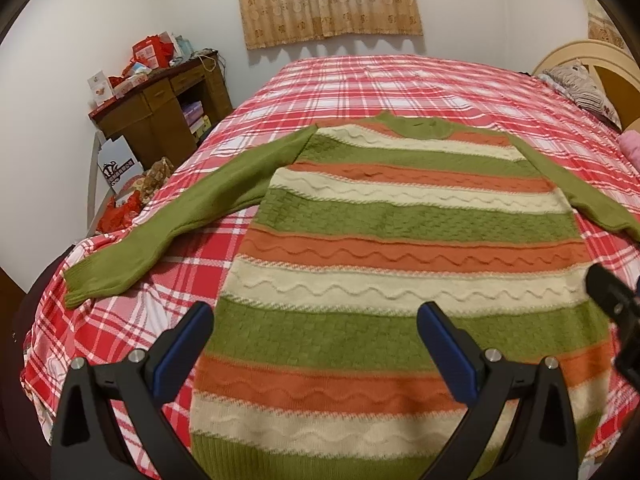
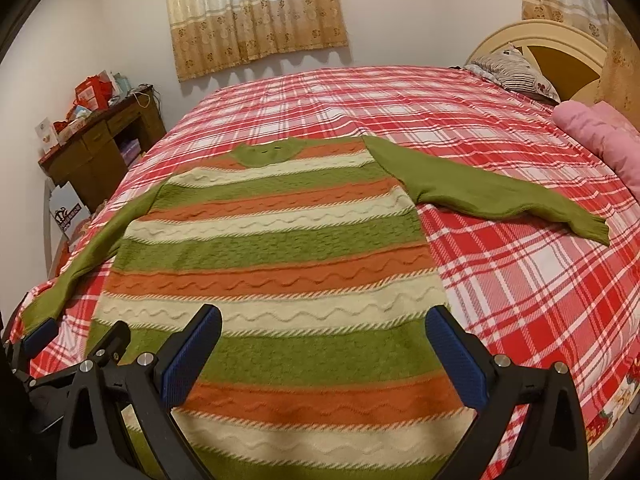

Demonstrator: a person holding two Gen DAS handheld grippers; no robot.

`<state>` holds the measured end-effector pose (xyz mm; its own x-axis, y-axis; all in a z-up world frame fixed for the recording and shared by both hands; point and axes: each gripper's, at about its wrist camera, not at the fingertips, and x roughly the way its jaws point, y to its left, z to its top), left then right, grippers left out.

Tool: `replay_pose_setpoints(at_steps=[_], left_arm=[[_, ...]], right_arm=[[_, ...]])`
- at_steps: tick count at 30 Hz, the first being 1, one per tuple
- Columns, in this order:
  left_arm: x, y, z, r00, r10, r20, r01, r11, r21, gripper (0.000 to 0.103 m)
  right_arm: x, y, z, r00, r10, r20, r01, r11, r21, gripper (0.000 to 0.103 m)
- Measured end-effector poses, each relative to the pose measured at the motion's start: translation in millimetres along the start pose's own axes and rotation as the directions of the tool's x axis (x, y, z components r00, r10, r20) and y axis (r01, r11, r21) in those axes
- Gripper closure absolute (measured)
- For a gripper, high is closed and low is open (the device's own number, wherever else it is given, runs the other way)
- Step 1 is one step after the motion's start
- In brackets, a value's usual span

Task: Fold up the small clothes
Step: 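Grasp the sweater's sleeve cuff with the right gripper and lift it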

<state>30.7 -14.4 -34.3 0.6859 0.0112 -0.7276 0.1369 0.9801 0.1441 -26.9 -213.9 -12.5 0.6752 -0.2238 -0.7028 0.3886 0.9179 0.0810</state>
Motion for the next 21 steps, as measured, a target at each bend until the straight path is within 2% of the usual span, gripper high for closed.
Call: replay_pose_setpoints(at_steps=[3,6,8,10,12,14,15,16,17,18,19,21], left_arm=[[11.2,-0.5,7.6,1.0,0.014,-0.002,-0.014,1.0,-0.004,0.0],[23.6,0.9,19.9,1.0,-0.02,-0.008,0.02,1.0,-0.008,0.0],[28.4,0.9,31.9,1.0,-0.02,0.023,0.02,1.0,0.003,0.0],[33.0,-0.3,42.9,0.998,-0.003,0.067,0.001,1.0,0.021,0.0],[42.8,1.0,52.0,0.993,0.005,0.115,-0.007,1.0,0.024,0.0],[56.7,4.4,56.0,0.993,0.01,0.121,-0.011,1.0,0.012,0.0],[65.1,6.6,57.9,0.994,0.004,0.11,-0.005,1.0,0.002,0.0],[74.8,8.4,58.6,0.996,-0.005,0.093,0.006,1.0,-0.012,0.0],[81.8,9.9,58.7,0.997,-0.01,0.078,0.011,1.0,-0.023,0.0],[90.2,11.8,57.0,0.998,-0.013,0.06,0.015,0.999,-0.038,0.0],[93.5,12.8,55.6,0.998,-0.013,0.055,0.015,0.999,-0.049,0.0],[100.8,15.4,49.9,0.999,-0.011,0.053,0.016,0.996,-0.083,0.0]], right_arm=[[7.2,-10.7,9.8,1.0,-0.026,0.008,0.026,1.0,0.013,0.001],[16.8,-28.4,21.0,0.999,-0.041,0.01,0.041,0.999,0.031,0.001],[18.4,-46.4,28.5,0.996,-0.071,0.046,0.069,0.996,0.05,0.001],[18.6,-72.1,37.1,0.99,-0.106,0.095,0.1,0.993,0.064,0.001],[21.7,-103.9,46.5,0.983,-0.15,0.109,0.141,0.987,0.082,0.001],[25.4,-143.4,55.0,0.975,-0.194,0.107,0.18,0.975,0.132,0.001],[27.0,-169.7,58.7,0.968,-0.224,0.11,0.203,0.964,0.172,0.002],[28.5,-195.8,62.3,0.962,-0.251,0.108,0.224,0.951,0.216,0.007],[30.4,-228.8,64.8,0.956,-0.275,0.097,0.24,0.931,0.276,0.024],[31.9,-253.2,66.3,0.954,-0.289,0.081,0.249,0.913,0.323,0.031],[34.1,-287.7,65.6,0.947,-0.317,0.056,0.27,0.876,0.4,0.038],[34.5,-336.0,60.7,0.93,-0.367,0.032,0.304,0.812,0.498,0.038]])
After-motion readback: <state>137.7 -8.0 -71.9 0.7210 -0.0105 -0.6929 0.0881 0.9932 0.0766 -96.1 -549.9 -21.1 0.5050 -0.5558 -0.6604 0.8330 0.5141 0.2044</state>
